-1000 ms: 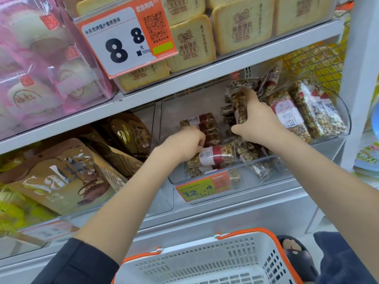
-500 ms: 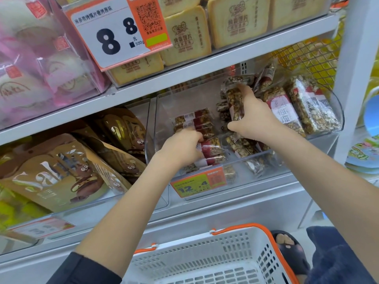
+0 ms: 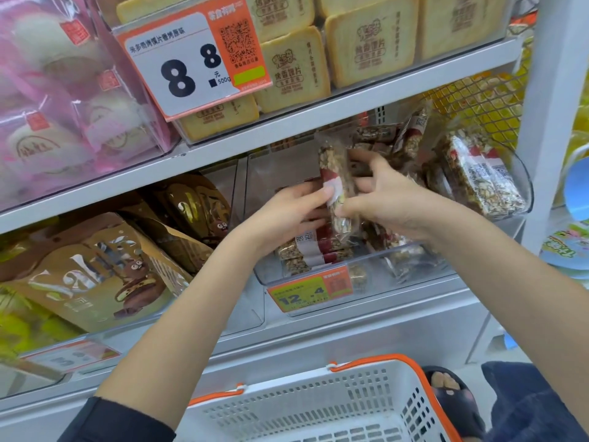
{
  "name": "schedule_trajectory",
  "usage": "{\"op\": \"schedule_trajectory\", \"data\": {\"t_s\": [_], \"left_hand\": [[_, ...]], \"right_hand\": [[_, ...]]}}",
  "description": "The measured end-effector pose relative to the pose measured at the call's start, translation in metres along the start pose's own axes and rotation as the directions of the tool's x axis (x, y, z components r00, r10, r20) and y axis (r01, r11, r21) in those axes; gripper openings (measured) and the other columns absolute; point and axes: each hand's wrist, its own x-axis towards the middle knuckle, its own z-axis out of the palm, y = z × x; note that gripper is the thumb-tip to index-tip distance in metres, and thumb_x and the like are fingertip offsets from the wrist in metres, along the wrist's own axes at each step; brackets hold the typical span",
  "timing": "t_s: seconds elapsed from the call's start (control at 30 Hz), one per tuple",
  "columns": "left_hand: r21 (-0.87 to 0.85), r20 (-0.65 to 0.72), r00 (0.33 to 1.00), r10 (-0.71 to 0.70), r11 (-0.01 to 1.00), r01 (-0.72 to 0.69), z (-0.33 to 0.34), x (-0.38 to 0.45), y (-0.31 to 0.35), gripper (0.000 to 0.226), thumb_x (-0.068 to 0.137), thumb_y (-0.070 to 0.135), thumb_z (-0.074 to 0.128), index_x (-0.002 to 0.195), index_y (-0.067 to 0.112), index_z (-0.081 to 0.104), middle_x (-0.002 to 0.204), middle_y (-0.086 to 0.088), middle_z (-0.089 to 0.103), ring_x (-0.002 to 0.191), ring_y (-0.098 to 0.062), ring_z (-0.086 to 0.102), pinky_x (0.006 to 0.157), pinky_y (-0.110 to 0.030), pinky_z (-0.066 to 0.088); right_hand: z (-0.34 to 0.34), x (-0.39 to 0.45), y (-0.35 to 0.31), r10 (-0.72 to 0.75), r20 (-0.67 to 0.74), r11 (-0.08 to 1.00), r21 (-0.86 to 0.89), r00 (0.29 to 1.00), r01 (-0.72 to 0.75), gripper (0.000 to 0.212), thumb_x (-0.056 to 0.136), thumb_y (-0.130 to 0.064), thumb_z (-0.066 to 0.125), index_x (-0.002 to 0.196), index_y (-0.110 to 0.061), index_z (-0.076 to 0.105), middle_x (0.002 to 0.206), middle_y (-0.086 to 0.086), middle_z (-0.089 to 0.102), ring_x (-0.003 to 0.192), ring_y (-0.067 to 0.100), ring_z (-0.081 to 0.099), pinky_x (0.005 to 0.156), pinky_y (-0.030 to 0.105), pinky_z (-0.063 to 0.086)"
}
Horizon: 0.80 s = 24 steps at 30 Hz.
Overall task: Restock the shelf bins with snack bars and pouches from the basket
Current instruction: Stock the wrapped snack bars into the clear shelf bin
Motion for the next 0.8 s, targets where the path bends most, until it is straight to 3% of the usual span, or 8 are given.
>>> {"op": "schedule_trajectory", "data": {"t_s": [0.1, 0.2, 0.3, 0.37, 0.43, 0.6, 0.7, 0.8], "left_hand": [[-0.149, 0.071, 0.997, -0.014, 0.989, 0.024, -0.001, -0.006, 0.0, 0.035, 0.095, 0.023, 0.054, 0.128, 0.011, 0.05, 0.11, -0.011, 0.068, 0.093, -0.025, 0.068, 0.083, -0.039, 0.056], [0.172, -0.062, 0.995, 0.081, 0.983, -0.069, -0.003, -0.012, 0.003, 0.044, 0.089, 0.02, 0.064, 0.13, 0.013, 0.05, 0.106, -0.002, 0.069, 0.09, -0.018, 0.069, 0.079, -0.035, 0.058], [0.742, -0.08, 0.956, 0.281, 0.657, -0.131, -0.013, -0.02, 0.007, 0.059, 0.078, 0.026, 0.074, 0.131, 0.016, 0.052, 0.109, 0.007, 0.06, 0.096, -0.006, 0.057, 0.083, -0.018, 0.047], [0.9, 0.086, 0.967, 0.24, 0.399, -0.179, -0.014, -0.028, 0.011, 0.05, 0.077, 0.027, 0.075, 0.123, 0.018, 0.06, 0.11, 0.007, 0.058, 0.094, -0.002, 0.049, 0.073, -0.009, 0.036], [0.932, 0.167, 0.979, 0.121, 0.305, -0.197, -0.011, -0.028, 0.005, 0.047, 0.078, 0.027, 0.074, 0.122, 0.018, 0.062, 0.112, 0.004, 0.059, 0.093, -0.005, 0.049, 0.072, -0.011, 0.037], [0.941, 0.18, 0.983, -0.018, 0.295, -0.167, -0.001, -0.015, -0.014, 0.043, 0.082, 0.013, 0.069, 0.124, 0.015, 0.059, 0.113, -0.002, 0.064, 0.093, -0.01, 0.057, 0.08, -0.021, 0.047], [0.917, 0.156, 0.988, 0.02, 0.368, -0.153, -0.006, -0.014, -0.018, 0.044, 0.077, 0.015, 0.076, 0.115, 0.015, 0.052, 0.104, -0.001, 0.062, 0.09, -0.016, 0.059, 0.082, -0.034, 0.053], [0.878, 0.131, 0.988, 0.082, 0.453, -0.154, -0.008, -0.016, -0.014, 0.041, 0.076, 0.028, 0.077, 0.109, 0.019, 0.054, 0.102, 0.006, 0.058, 0.091, -0.012, 0.057, 0.077, -0.024, 0.05]], "right_hand": [[0.017, -0.002, -0.004, 0.069, 0.096, 0.997, 0.035, 0.993, -0.072, 0.069, 0.083, 0.006, 0.053, 0.141, -0.018, 0.025, 0.112, 0.012, 0.057, 0.095, 0.019, 0.06, 0.072, 0.027, 0.051], [0.013, -0.007, -0.009, 0.084, 0.109, 0.918, -0.396, 0.991, -0.034, 0.061, 0.087, -0.015, 0.055, 0.142, -0.017, 0.028, 0.127, -0.001, 0.049, 0.11, 0.014, 0.049, 0.084, 0.026, 0.04], [-0.004, -0.003, -0.006, 0.049, 0.048, 0.77, -0.637, 0.998, -0.008, 0.059, 0.091, -0.014, 0.048, 0.147, -0.016, 0.026, 0.137, 0.007, 0.047, 0.1, 0.015, 0.053, 0.077, 0.026, 0.041], [-0.013, 0.003, -0.002, 0.017, 0.006, 0.737, -0.676, 1.0, -0.009, 0.056, 0.093, -0.012, 0.043, 0.147, -0.016, 0.027, 0.137, 0.01, 0.049, 0.093, 0.018, 0.059, 0.07, 0.032, 0.05], [-0.018, 0.006, -0.002, -0.014, -0.018, 0.752, -0.659, 1.0, -0.001, 0.047, 0.096, -0.012, 0.042, 0.141, -0.019, 0.035, 0.127, 0.007, 0.052, 0.08, 0.02, 0.06, 0.056, 0.031, 0.047], [-0.021, 0.007, 0.0, -0.039, -0.028, 0.799, -0.601, 0.999, 0.014, 0.042, 0.096, -0.005, 0.039, 0.133, -0.023, 0.044, 0.125, 0.009, 0.053, 0.103, 0.026, 0.061, 0.053, 0.026, 0.043], [-0.024, 0.0, -0.006, -0.158, -0.073, 0.779, -0.622, 0.985, 0.079, 0.04, 0.092, -0.001, 0.039, 0.124, -0.021, 0.053, 0.105, 0.006, 0.059, 0.084, 0.022, 0.063, 0.047, 0.024, 0.041], [-0.031, -0.013, -0.018, -0.425, -0.237, 0.647, -0.755, 0.874, 0.11, 0.024, 0.089, -0.005, 0.047, 0.108, -0.014, 0.059, 0.083, 0.001, 0.052, 0.074, 0.021, 0.054, 0.06, 0.032, 0.045]]}}
